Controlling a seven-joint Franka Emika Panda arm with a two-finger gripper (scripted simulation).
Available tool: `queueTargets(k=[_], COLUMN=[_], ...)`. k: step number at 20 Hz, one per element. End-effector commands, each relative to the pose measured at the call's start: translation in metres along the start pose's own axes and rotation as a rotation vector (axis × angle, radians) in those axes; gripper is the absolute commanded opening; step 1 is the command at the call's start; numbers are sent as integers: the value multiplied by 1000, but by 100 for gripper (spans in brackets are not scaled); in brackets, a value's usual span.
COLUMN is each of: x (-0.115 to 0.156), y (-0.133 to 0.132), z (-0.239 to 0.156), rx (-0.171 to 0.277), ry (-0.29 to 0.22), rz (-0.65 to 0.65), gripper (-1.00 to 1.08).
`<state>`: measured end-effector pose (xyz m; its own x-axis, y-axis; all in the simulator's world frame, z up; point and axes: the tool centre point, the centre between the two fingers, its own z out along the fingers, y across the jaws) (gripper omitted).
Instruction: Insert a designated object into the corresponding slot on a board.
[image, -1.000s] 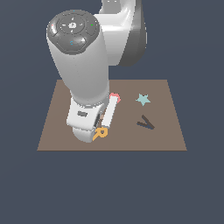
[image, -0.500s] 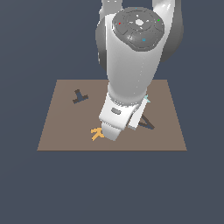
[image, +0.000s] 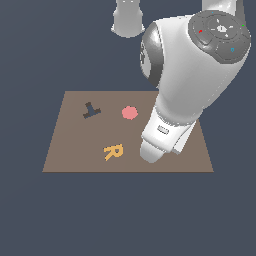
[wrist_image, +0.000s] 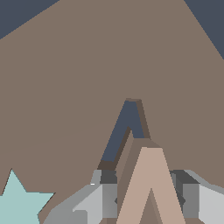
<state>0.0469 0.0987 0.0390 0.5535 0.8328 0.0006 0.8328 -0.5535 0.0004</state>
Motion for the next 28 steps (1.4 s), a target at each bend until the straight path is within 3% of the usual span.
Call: queueTargets(k=[1,8,20,21,28], x=[10,27,28,28,28], y=[-3,-6,-6,-6,-6], z=[0,-1,9,9,9], rx=[0,0,0,0,0], ry=[0,0,0,0,0], rz=[26,62,64,64,64], gripper=[-100,-100,-100,100,100])
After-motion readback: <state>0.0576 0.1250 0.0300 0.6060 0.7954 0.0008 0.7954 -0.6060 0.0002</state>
